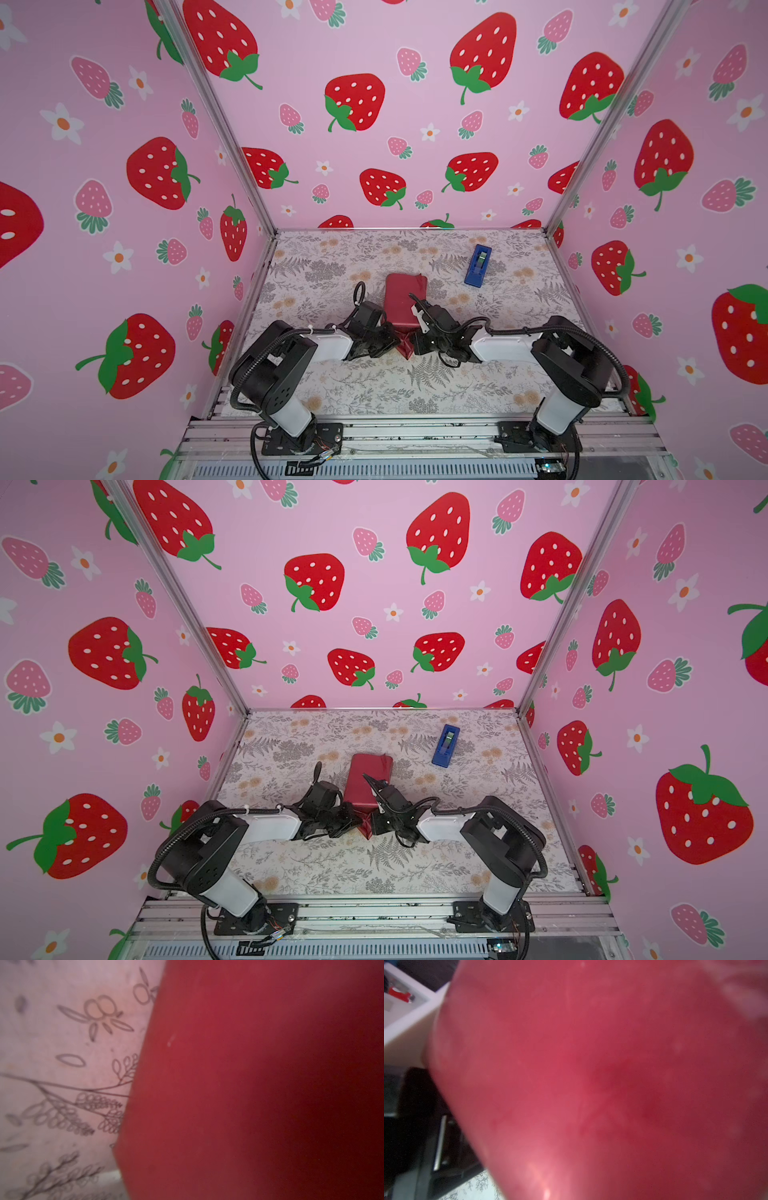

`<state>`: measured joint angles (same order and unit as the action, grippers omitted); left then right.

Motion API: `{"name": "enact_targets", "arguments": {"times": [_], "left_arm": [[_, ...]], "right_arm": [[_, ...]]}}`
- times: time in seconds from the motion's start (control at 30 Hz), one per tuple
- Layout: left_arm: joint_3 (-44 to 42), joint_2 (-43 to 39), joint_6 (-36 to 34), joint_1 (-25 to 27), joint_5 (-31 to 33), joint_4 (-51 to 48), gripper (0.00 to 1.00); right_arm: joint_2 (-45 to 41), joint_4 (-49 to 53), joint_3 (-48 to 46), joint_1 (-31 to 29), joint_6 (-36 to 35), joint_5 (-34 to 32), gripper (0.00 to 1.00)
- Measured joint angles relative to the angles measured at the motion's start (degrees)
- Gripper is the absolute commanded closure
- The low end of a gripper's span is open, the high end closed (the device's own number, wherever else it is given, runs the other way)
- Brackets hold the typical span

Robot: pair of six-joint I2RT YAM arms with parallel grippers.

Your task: Wrap the gift box in paper

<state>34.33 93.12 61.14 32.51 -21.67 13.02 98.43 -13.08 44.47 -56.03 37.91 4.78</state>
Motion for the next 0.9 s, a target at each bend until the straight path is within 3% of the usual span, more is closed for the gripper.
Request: {"name": "enact_targets", "arguments": {"times": [0.9], "left_arm": [[1.3,-0.3,-1.4,0.0,0.2,-3.0,0.90]], "right_arm": [[3.8,-4.0,0.6,0.0,2.0,2.0,0.94]]}}
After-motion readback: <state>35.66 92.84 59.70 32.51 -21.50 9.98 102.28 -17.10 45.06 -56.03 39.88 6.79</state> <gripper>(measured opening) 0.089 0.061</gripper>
